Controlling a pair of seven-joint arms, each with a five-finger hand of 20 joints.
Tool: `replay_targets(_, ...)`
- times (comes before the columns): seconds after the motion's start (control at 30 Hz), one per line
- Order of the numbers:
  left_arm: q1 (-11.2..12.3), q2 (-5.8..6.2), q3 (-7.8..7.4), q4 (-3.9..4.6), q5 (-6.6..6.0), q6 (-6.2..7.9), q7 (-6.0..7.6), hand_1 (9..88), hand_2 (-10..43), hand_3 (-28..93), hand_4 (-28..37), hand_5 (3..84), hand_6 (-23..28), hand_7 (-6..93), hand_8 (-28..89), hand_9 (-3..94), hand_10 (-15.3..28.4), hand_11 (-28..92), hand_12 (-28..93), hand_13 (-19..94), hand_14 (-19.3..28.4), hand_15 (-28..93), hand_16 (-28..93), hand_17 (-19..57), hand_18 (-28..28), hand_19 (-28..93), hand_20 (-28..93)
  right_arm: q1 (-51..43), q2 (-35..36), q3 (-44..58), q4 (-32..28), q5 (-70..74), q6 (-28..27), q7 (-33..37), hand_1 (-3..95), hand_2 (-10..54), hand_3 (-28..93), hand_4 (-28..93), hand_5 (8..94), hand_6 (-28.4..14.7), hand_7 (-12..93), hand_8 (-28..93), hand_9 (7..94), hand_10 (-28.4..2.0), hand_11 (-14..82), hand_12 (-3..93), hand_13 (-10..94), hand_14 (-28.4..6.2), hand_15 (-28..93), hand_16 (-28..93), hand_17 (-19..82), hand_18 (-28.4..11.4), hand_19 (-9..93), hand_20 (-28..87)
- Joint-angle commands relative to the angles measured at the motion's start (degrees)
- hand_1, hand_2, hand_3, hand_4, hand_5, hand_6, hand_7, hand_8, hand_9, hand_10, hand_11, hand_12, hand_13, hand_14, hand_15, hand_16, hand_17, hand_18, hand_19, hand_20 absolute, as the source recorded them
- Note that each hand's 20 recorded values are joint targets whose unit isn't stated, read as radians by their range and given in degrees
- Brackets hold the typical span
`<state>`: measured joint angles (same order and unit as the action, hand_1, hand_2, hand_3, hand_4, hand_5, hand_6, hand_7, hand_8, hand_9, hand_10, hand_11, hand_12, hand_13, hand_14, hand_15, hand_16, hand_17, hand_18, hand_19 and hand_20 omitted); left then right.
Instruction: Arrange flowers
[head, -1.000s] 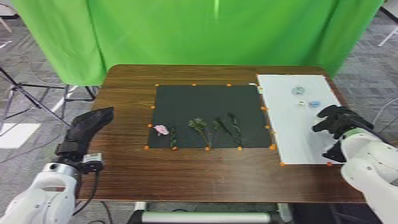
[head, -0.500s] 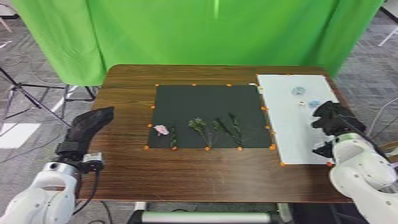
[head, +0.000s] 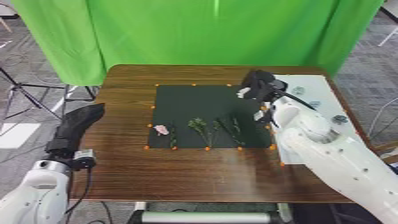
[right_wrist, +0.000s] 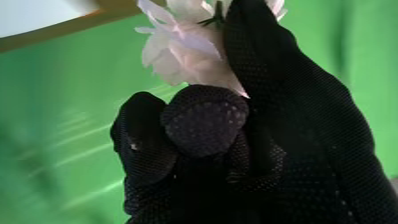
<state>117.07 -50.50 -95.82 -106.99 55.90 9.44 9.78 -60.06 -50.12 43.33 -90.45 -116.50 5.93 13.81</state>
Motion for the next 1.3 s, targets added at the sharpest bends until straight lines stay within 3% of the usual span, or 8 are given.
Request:
replay_targets(0.03,-5.57,-0.97,5.17,1.56,-1.16,1.4,2.32,18.5,2.9,65,-27.9,44.0,5.8,12.7,-7,39.1,13.4,19,10,30,15.7,7,1,3.5,9.2,3,13,11.5,-19.06,-8.78,3.25,-1.5,-3.44,-2.36,71.9,-9.5,49,-11,79.9,-1.3,18,6,80.0,-13.5,3.4,35.8,85,-3.0,66,27,61,-11.3,93,53)
replay_targets(0.3,-6.87,-1.01,6.22,2.04,-1.21,1.08,2.28,17.5,3.1,65,-28.2,44.2,5.8,12.7,-7,39.3,13.5,19,10,30,15.8,8,1,3.5,9.2,3,13,10.56,-25.08,-10.46,7.34,-3.66,-6.35,-3.96,71.6,-9.5,49,-12,79.7,-1.2,18,6,80.1,-13.4,3.5,35.7,85,-2.9,67,28,62,-11.2,93,54)
replay_targets(0.6,-7.35,-1.53,7.16,2.31,-1.32,0.61,2.35,17.4,3.1,64,-28.3,44.2,5.8,12.5,-7,39.5,13.5,19,10,31,15.8,8,1,3.4,9.3,3,13,8.22,-26.92,-11.32,10.78,-5.98,-7.81,-4.15,70.8,-9.5,50,-12,79.6,-0.9,19,6,80.4,-13.1,3.5,35.5,85,-3.1,67,28,62,-11.2,93,55)
replay_targets(0.63,-8.09,-1.53,7.52,2.81,-1.31,0.03,2.48,17.4,3.1,64,-28.3,44.2,5.8,12.5,-7,39.5,13.6,19,10,31,15.8,8,1,3.4,9.3,3,13,8.44,-26.81,-11.73,11.06,-5.9,-7.53,-3.59,70.7,-9.5,50,-12,79.6,-0.8,19,6,80.4,-13.1,3.5,35.5,85,-3.0,67,28,62,-11.2,93,55)
replay_targets(0.8,-8.92,-1.64,7.83,3.53,-1.09,-2.33,2.69,17.0,0.6,65,-28.3,43.9,5.9,12.3,-7,39.4,13.6,19,10,31,15.9,8,1,3.4,9.5,3,13,7.92,-27.83,-11.75,12.82,-7.37,-7.87,-3.14,70.3,-9.5,51,-12,79.3,-0.6,19,6,80.4,-12.8,3.5,35.4,85,-3.1,67,28,62,-11.3,93,55)
replay_targets(0.97,-9.87,-1.76,8.47,4.04,-0.7,-2.92,2.36,17.7,-0.6,65,-28.3,43.6,5.8,12.1,-6,39.5,13.6,18,11,31,16.0,8,1,3.2,9.8,3,13,7.12,-28.42,-11.43,13.92,-8.58,-7.92,-2.84,70.2,-9.5,51,-13,79.1,-0.4,19,6,80.5,-12.7,3.6,35.4,85,-3.0,68,28,62,-11.2,93,55)
replay_targets(1.07,-9.32,-1.85,8.18,3.78,-0.77,-3.03,2.17,17.8,-0.6,65,-28.3,43.7,5.8,12.0,-6,39.5,13.5,18,11,31,16.0,8,1,3.2,9.8,3,13,6.83,-28.32,-11.61,13.87,-8.51,-7.83,-2.35,70.0,-9.5,51,-12,78.9,-0.3,19,6,80.5,-12.5,3.5,35.3,85,-3.0,68,28,62,-11.3,93,56)
replay_targets(1.3,-9.5,-1.95,8.34,4.03,-0.5,-3.71,1.66,17.8,-0.8,65,-28.3,43.6,5.8,11.9,-6,39.6,13.6,18,11,31,16.0,8,1,3.2,9.8,3,13,6.8,-28.16,-11.23,14.09,-8.6,-8.83,-1.66,67.7,-9.5,51,-12,76.1,-0.2,17,5,78.5,-12.2,2.3,32.7,85,-3.0,67,28,62,-11.5,93,56)
